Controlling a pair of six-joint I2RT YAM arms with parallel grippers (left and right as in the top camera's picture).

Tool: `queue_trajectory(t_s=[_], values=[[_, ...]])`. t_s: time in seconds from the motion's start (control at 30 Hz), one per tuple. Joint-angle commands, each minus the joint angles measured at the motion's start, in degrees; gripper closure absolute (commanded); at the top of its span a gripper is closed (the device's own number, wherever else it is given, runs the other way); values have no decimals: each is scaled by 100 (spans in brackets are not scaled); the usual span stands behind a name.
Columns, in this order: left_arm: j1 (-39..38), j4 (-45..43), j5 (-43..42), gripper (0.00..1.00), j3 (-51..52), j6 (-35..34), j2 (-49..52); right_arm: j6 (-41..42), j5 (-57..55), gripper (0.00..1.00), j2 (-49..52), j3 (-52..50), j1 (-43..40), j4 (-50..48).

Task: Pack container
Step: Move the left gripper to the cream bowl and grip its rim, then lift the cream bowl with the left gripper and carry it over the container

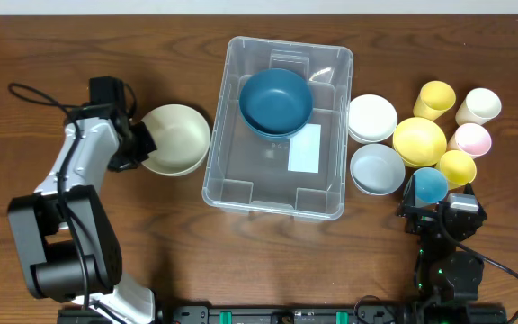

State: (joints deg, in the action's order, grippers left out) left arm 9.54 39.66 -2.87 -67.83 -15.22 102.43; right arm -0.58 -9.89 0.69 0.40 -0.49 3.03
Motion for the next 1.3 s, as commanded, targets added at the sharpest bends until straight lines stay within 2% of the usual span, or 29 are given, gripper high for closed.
queue_trajectory(t_s=[0.0,0.5,0.73,0.87,1.0,1.1,1.27], values=[[234,81,96,94,-149,-31,44,76,-20,1,-42,-9,55,20],[378,289,96,94,-1250,229,-741,76,-20,1,-42,-9,55,20],[260,291,90,94,-1320,225,-1392,76,-20,1,-42,-9,55,20],[20,275,0,94,-1357,98,-1775,76,-20,1,-42,-9,55,20],[-350,-4,-507,94,-1445,-278,-2057,76,-20,2,-42,-9,55,20],[-745,-341,-859,94,-1464,-516,-2105,76,-20,1,-39,-9,55,20],[-1578,-721,-844,94,-1464,-612,-2015,76,-20,1,-42,-9,55,20]])
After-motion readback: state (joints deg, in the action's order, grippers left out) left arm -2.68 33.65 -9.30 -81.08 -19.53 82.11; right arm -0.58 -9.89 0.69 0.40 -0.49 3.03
